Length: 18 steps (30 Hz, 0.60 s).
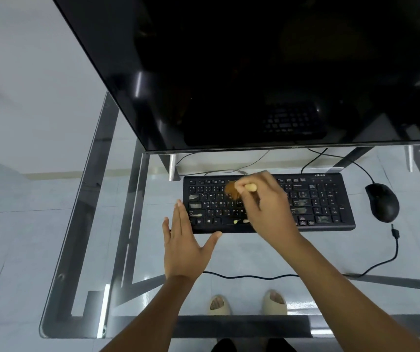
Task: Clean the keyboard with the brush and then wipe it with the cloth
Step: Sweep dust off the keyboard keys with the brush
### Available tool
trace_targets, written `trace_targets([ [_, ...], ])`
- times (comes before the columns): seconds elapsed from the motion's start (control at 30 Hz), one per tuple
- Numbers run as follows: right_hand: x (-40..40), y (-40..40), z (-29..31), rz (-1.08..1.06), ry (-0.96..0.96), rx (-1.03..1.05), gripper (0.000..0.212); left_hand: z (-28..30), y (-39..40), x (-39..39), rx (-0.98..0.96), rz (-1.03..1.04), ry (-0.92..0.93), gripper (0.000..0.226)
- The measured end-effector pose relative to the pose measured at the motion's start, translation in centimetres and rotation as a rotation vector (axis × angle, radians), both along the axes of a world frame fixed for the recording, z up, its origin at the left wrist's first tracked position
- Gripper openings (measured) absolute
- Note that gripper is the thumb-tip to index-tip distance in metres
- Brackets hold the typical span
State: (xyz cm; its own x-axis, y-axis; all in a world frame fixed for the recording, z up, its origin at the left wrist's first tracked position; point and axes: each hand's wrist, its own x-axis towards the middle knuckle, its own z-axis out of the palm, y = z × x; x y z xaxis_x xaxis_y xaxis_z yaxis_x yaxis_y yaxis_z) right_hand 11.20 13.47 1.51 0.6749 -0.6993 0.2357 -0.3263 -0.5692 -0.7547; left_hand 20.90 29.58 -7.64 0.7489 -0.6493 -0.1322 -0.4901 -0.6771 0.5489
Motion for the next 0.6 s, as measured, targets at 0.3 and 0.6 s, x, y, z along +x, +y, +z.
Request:
trace_targets([
  [0.3, 0.7, -0.6, -0.4, -0.056, 0.042, 0.067, 0.007, 0.0, 0.0, 0.1, -0.043, -0.005, -0.005, 0.104],
  [0.6, 2.5, -2.4, 0.0, -0.131, 0.012, 0.066, 0.007, -0.3, 0.1, 0.3, -0.083, -0.022, -0.086, 0.102],
])
